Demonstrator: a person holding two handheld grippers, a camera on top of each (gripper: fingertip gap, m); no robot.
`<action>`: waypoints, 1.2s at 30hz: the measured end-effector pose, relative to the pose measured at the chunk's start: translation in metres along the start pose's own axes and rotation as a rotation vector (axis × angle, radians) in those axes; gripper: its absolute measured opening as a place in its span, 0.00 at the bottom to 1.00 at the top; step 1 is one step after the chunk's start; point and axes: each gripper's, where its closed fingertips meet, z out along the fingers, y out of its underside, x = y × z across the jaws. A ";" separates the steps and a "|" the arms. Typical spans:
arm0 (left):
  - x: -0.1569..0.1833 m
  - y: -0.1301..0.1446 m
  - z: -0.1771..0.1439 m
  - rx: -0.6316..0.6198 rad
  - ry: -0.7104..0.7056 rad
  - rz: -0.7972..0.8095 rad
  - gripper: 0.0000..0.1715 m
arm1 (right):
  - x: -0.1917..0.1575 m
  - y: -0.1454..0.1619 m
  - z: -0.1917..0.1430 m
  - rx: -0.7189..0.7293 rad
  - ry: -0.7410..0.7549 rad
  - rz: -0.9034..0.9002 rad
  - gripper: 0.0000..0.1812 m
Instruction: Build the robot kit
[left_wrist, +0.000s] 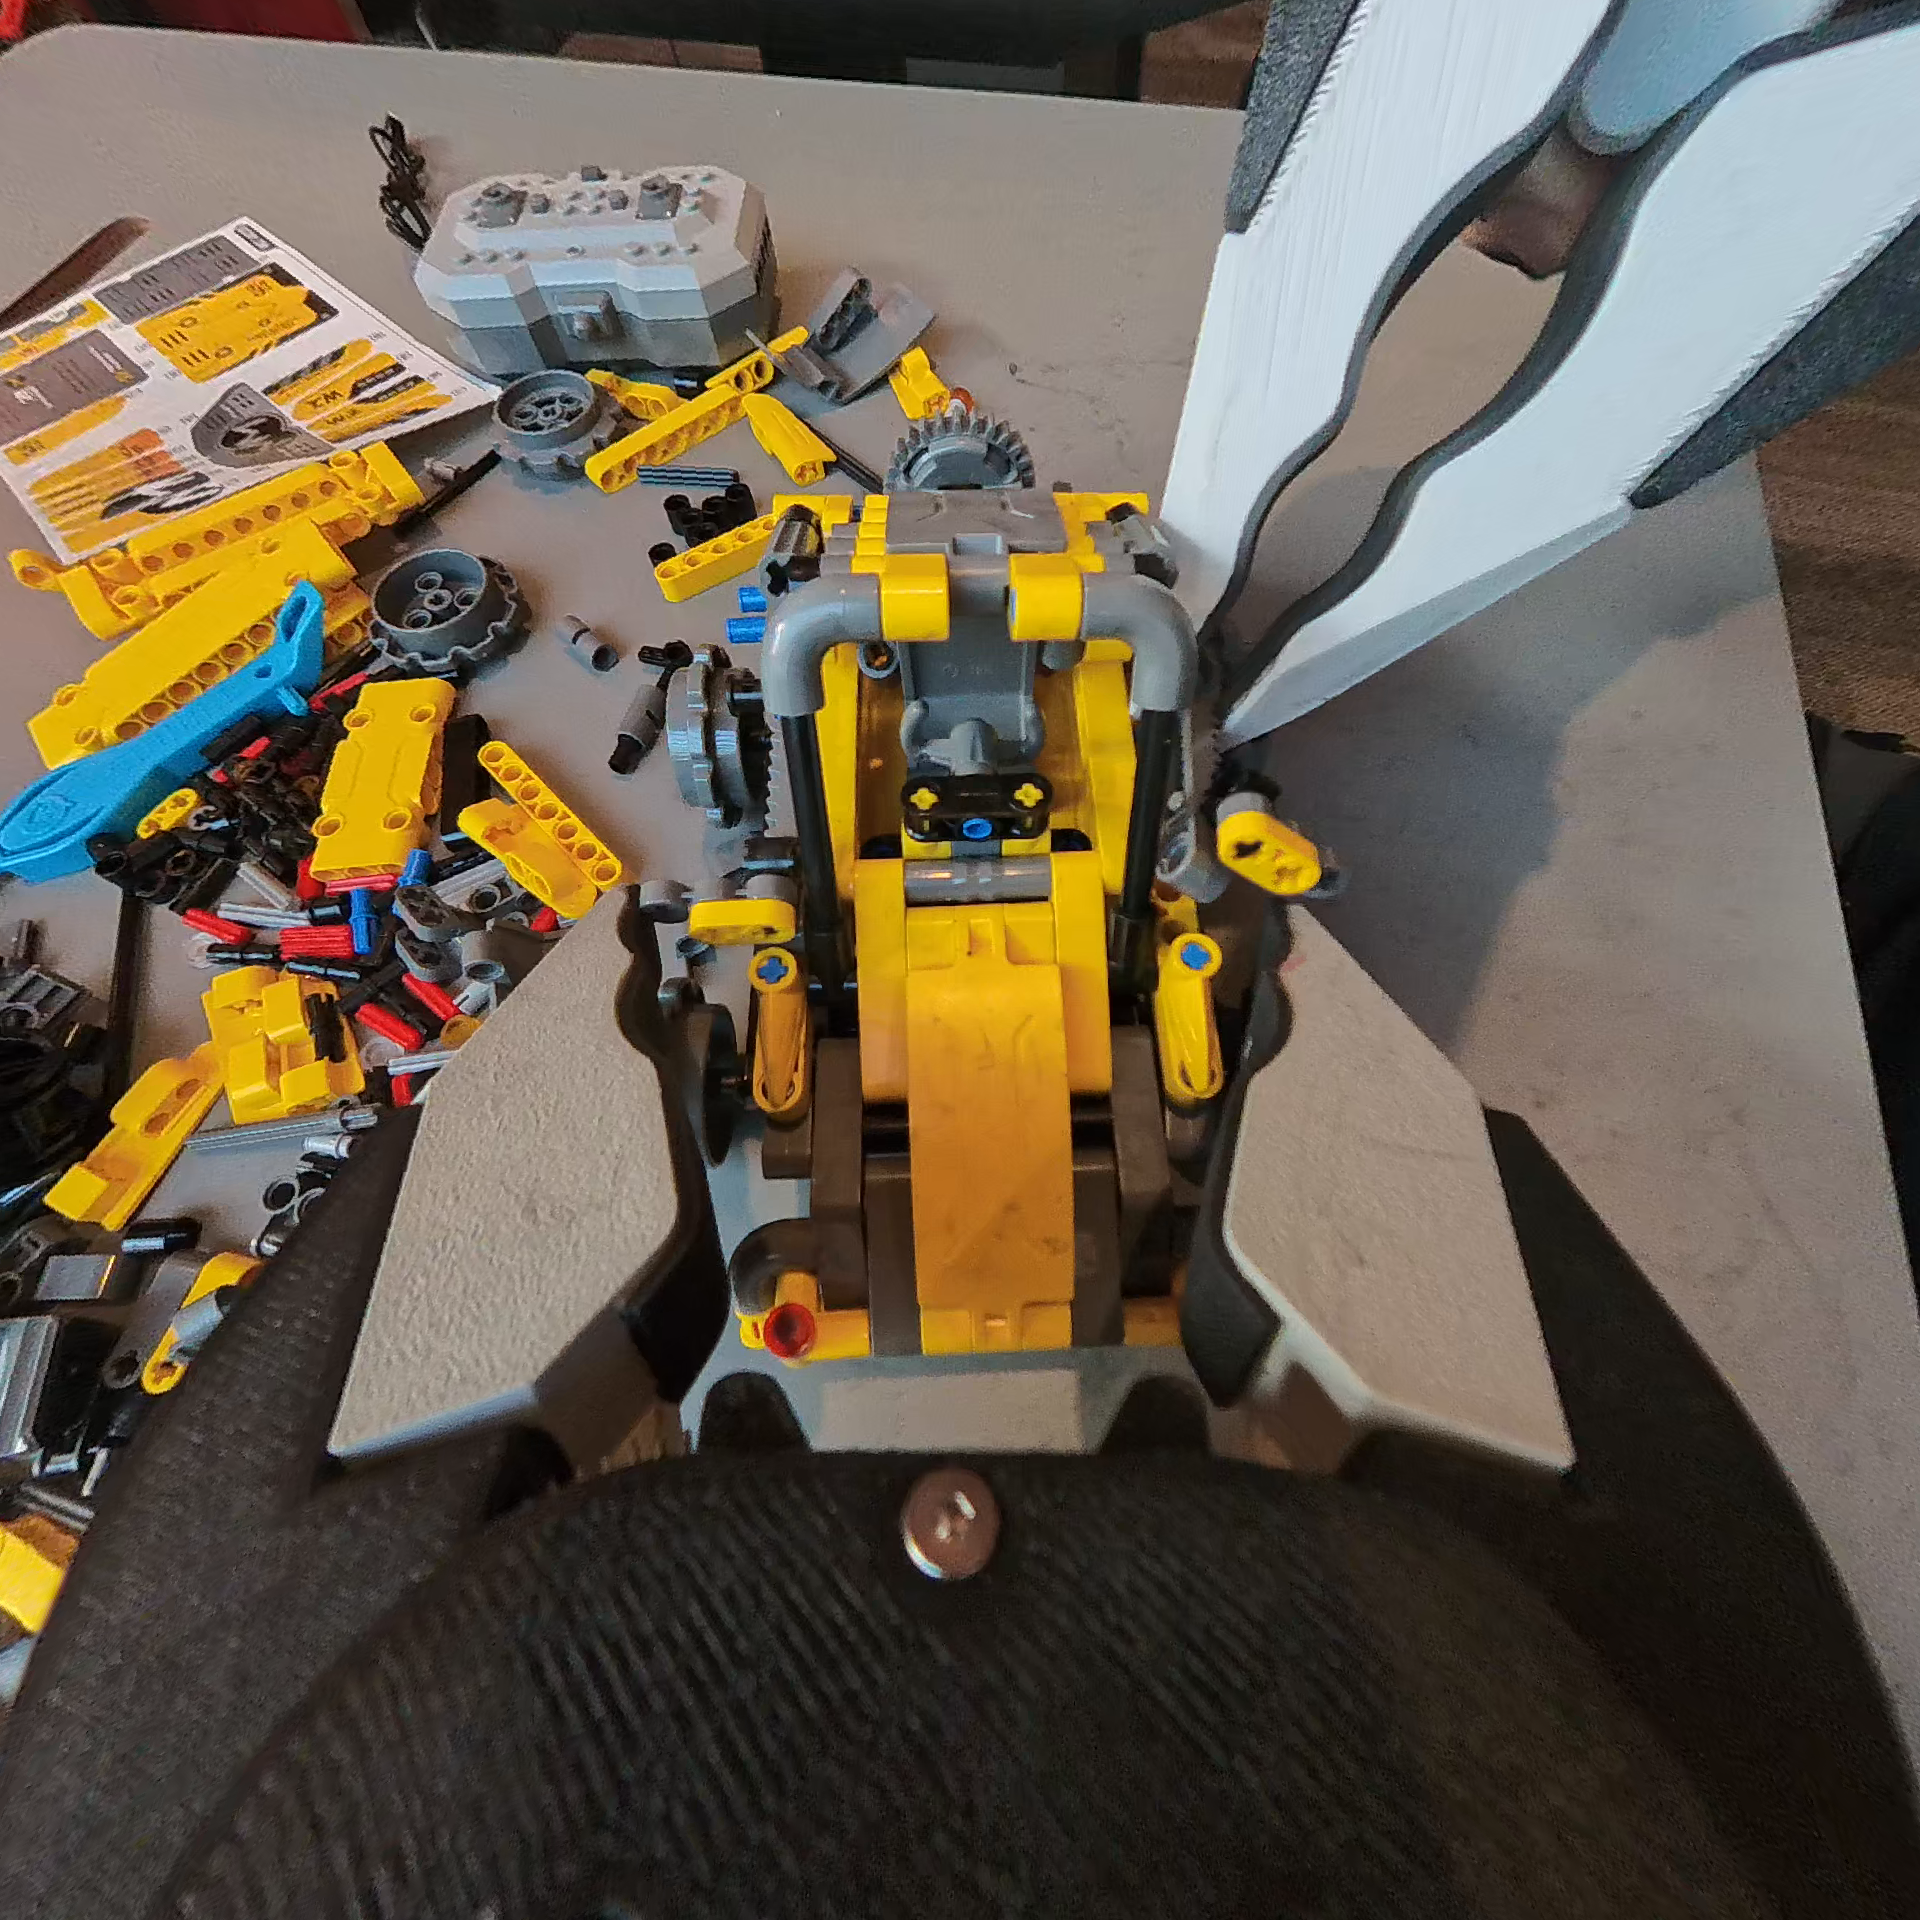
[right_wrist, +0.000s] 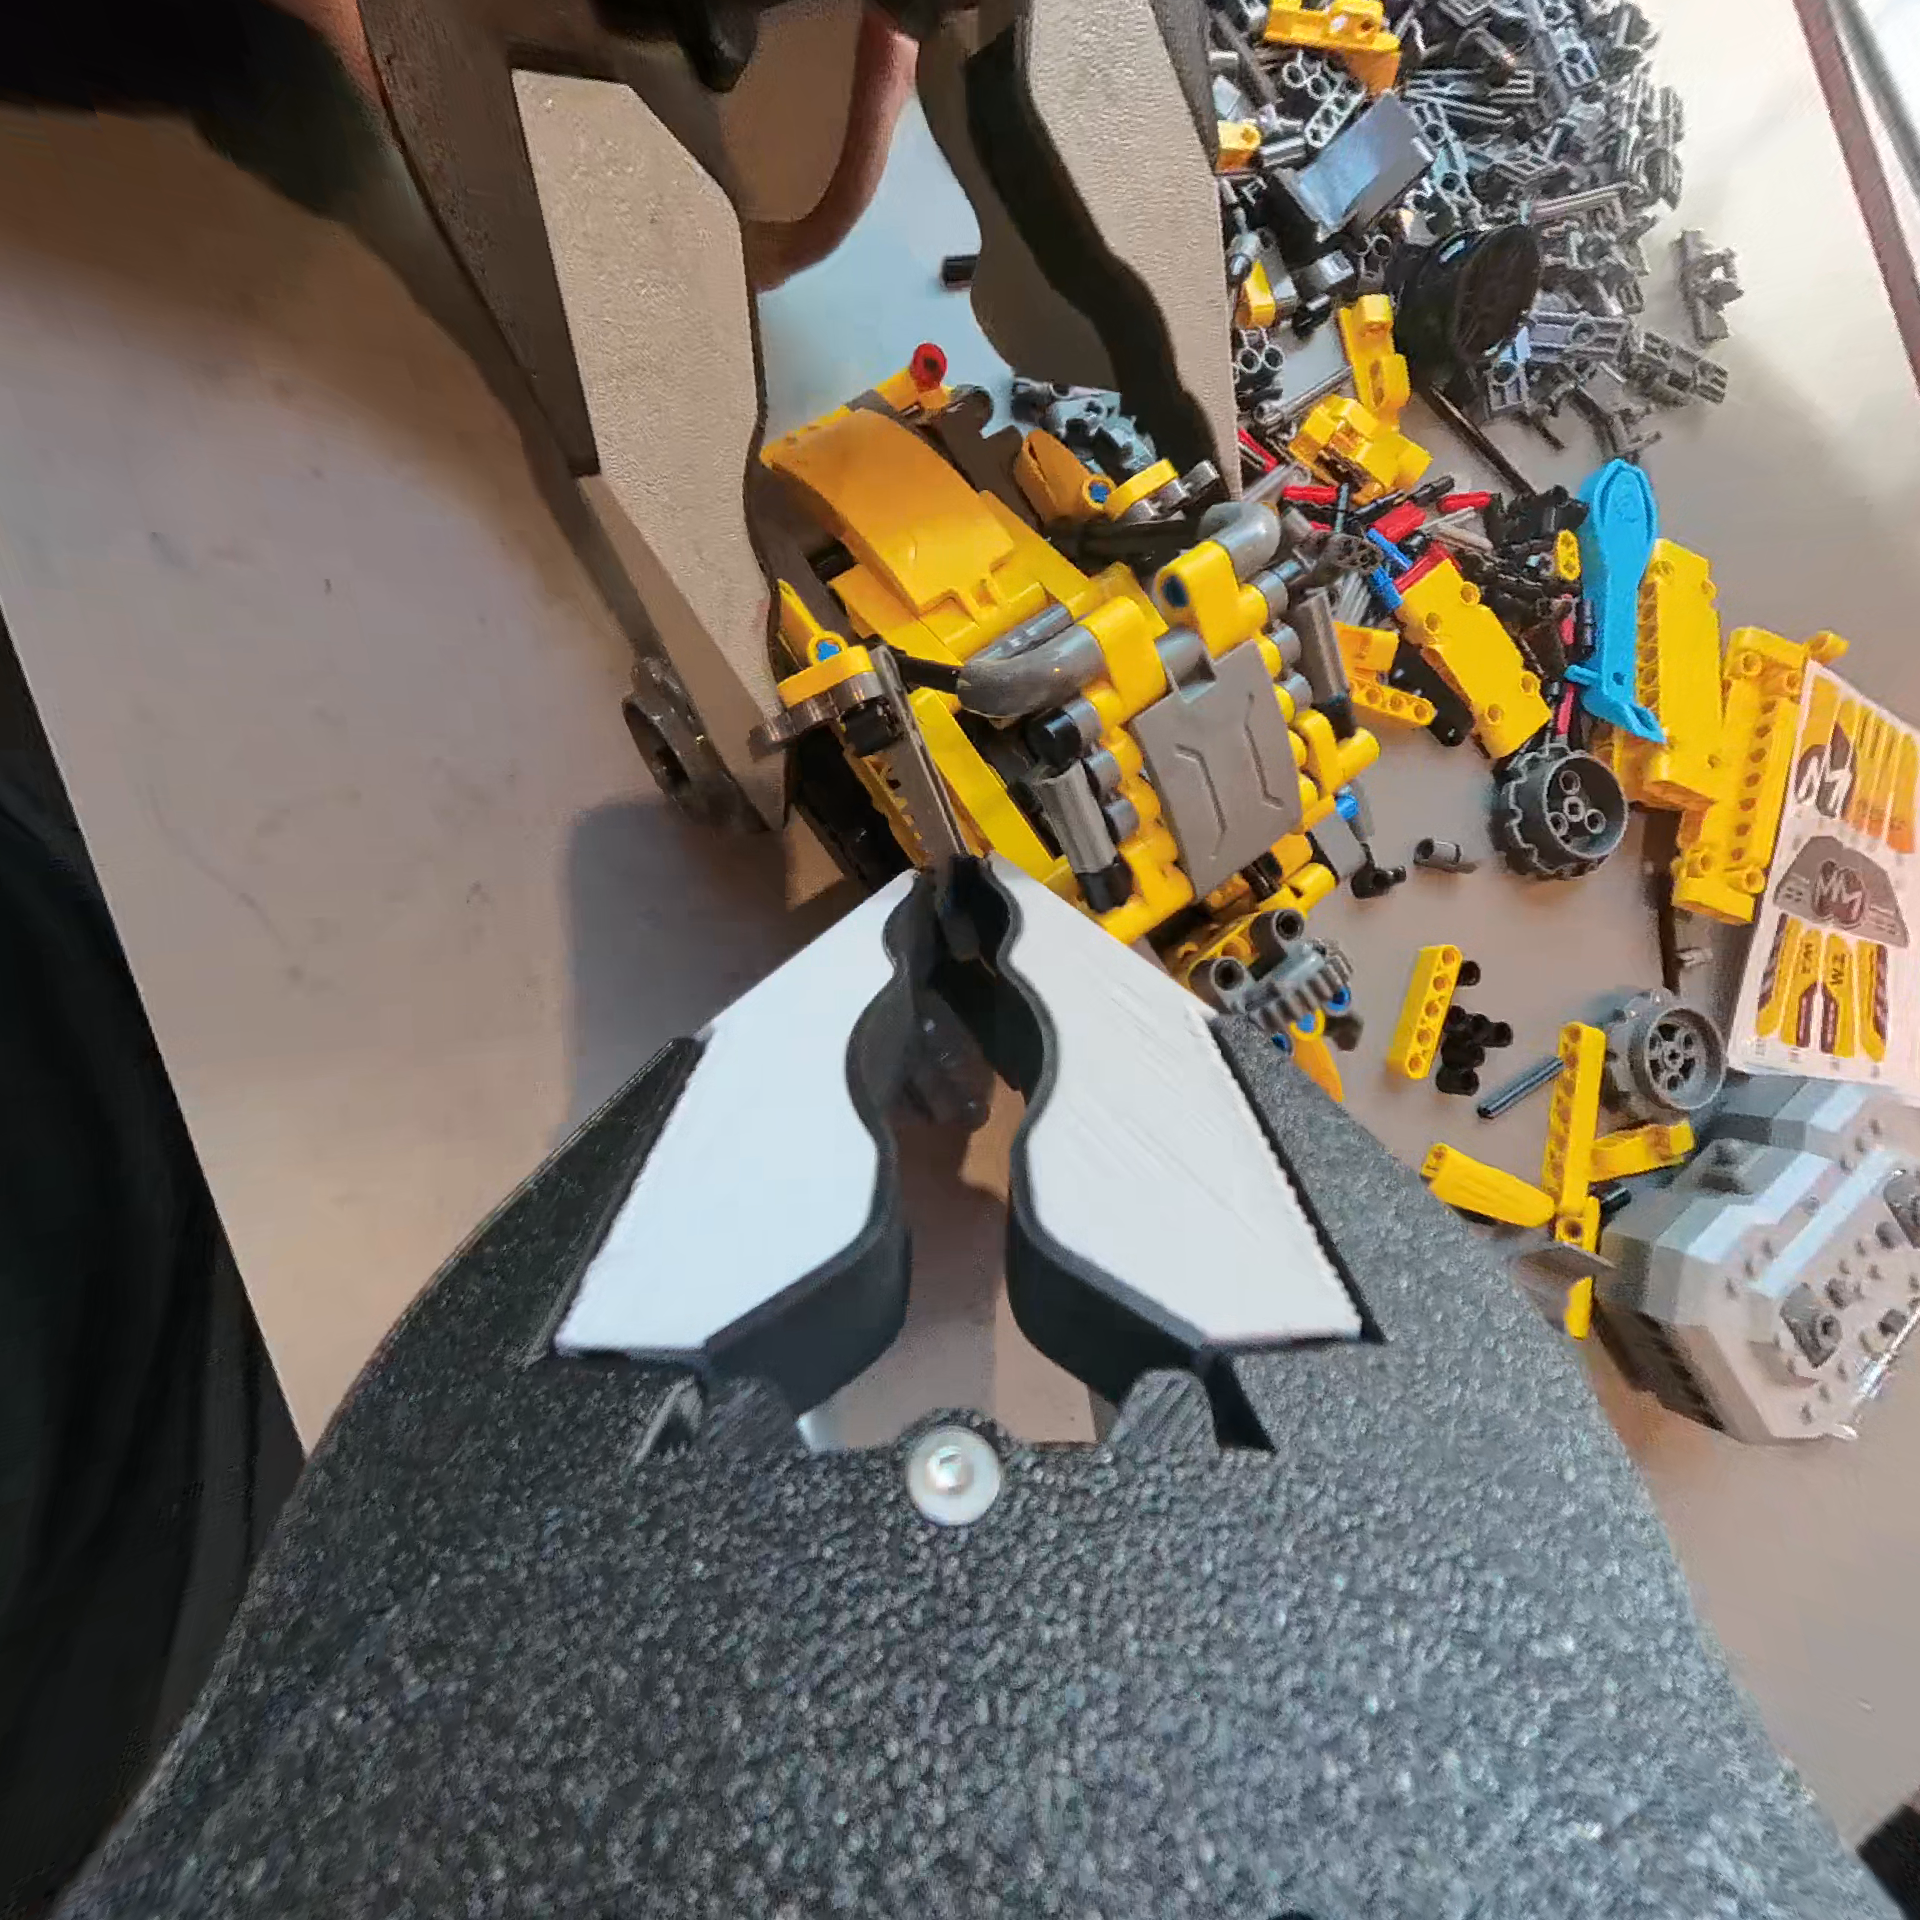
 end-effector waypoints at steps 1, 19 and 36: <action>0.000 0.000 0.000 0.002 0.001 -0.001 0.66 | 0.001 0.000 0.000 -0.005 0.007 0.003 0.05; -0.005 0.003 -0.005 -0.006 -0.041 0.045 0.63 | 0.013 -0.006 -0.008 -0.068 0.306 -0.373 0.05; 0.058 -0.031 -0.039 0.010 -0.163 0.435 0.17 | -0.028 -0.012 -0.027 0.092 -0.219 -0.064 0.04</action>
